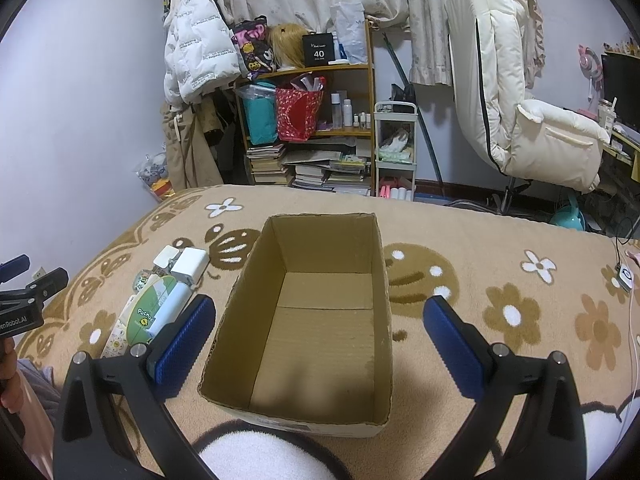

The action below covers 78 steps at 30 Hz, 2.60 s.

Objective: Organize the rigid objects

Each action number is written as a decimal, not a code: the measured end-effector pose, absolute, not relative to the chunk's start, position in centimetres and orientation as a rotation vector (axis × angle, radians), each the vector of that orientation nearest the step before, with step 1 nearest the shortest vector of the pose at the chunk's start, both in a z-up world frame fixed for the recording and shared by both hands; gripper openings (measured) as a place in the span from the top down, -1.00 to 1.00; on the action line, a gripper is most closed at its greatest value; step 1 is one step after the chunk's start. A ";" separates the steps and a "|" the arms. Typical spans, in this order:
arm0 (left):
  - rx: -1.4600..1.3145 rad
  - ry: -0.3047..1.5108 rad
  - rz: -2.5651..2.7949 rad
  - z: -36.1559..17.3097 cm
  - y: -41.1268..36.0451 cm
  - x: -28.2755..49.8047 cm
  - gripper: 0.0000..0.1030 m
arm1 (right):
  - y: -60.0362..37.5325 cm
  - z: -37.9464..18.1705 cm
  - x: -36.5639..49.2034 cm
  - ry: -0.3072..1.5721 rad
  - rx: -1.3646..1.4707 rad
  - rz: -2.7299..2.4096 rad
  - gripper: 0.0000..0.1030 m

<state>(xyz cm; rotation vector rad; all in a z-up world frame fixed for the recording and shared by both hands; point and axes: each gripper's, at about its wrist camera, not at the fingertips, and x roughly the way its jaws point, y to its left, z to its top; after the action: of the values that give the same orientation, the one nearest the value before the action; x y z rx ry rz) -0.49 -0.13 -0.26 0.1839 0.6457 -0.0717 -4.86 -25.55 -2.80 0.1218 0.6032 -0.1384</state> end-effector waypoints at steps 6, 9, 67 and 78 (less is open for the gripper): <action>0.182 0.649 -0.072 -0.4 -0.1 -0.5 -0.99 | -25.6 -2.8 -4.9 0.605 0.122 -0.139 -1.00; 0.184 0.648 -0.071 -0.5 -0.1 -0.5 -0.99 | -25.6 -2.8 -4.9 0.604 0.121 -0.139 -1.00; 0.115 1.006 0.042 -6.2 2.7 9.5 -0.99 | -31.6 -7.4 2.0 0.833 0.181 -0.191 -1.00; 0.106 1.203 0.124 -11.0 4.2 12.9 -0.99 | -33.2 -10.3 4.4 0.950 0.263 -0.161 -0.71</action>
<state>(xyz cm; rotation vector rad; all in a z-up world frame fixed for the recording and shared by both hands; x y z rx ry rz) 12.87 4.23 -10.96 0.1063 1.2034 0.1243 4.40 -33.16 -10.28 0.2634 0.9499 -0.1613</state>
